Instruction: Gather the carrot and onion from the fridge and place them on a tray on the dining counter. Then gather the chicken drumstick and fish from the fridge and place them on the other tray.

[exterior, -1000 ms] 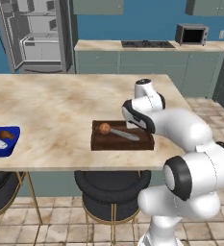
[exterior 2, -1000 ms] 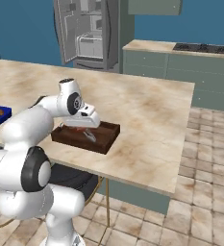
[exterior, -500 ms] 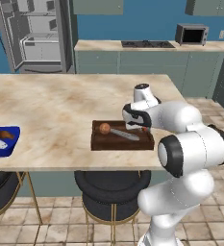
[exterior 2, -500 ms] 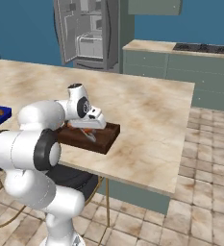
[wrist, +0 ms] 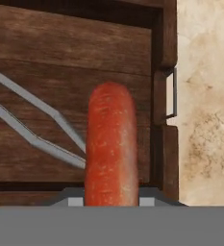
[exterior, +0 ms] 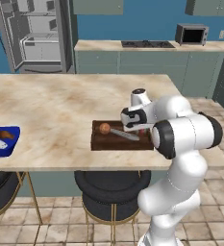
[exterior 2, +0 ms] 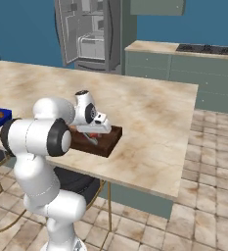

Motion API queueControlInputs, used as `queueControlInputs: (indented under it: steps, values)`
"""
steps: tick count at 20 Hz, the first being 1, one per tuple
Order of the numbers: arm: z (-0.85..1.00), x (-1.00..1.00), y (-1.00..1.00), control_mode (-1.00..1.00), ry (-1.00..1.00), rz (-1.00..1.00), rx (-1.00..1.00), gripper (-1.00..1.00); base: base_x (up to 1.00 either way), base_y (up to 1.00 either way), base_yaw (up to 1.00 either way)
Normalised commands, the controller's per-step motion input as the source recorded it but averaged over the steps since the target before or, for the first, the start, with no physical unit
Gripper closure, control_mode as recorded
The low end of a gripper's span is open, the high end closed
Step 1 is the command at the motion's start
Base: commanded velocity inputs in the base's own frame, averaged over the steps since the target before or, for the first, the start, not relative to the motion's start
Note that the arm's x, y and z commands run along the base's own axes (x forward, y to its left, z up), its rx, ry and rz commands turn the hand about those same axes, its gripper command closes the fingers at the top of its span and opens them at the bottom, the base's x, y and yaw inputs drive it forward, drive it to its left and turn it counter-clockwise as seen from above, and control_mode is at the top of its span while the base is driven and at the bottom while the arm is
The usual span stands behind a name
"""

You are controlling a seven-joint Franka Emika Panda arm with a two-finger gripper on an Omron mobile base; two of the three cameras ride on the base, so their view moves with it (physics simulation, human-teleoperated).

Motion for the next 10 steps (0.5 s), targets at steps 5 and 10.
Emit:
queueControlInputs:
  steps: [5, 10]
  values:
    - [-0.34, 0.20, 0.00, -1.00, 0.00, 0.01, 0.01, 1.00, 0.00, 0.00, 0.00]
    - [-0.30, 0.20, 0.00, -1.00, 0.00, 0.01, 0.01, 1.00, 0.00, 0.00, 0.00]
